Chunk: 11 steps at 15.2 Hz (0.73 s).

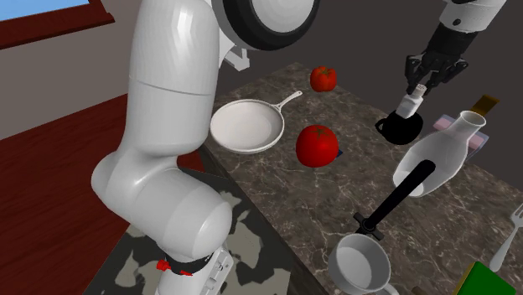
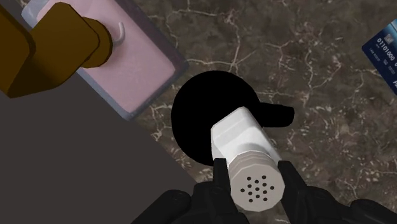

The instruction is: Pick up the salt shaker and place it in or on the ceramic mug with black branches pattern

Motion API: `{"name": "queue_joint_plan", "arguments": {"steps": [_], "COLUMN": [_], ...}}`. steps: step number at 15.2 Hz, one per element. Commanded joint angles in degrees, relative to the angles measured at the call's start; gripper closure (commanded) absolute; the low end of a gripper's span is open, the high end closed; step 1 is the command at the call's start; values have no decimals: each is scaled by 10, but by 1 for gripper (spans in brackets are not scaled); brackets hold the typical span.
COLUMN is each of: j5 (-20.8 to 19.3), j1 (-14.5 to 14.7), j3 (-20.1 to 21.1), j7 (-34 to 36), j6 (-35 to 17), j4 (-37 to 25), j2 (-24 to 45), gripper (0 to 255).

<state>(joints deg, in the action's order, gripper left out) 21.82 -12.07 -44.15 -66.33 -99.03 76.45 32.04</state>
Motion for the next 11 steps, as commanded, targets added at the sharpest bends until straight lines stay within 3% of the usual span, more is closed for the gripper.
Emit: {"name": "queue_joint_plan", "arguments": {"steps": [1, 2, 3, 8, 11], "j5": [0, 0, 0, 0, -1], "j1": [0, 0, 0, 0, -17], "j3": [0, 0, 0, 0, -1], "j7": [0, 0, 0, 0, 7], "j6": [0, 0, 0, 0, 59], "j4": [0, 0, 0, 0, -66], "j2": [0, 0, 0, 0, 3], "gripper": [255, 255, 0, 0, 0]}}
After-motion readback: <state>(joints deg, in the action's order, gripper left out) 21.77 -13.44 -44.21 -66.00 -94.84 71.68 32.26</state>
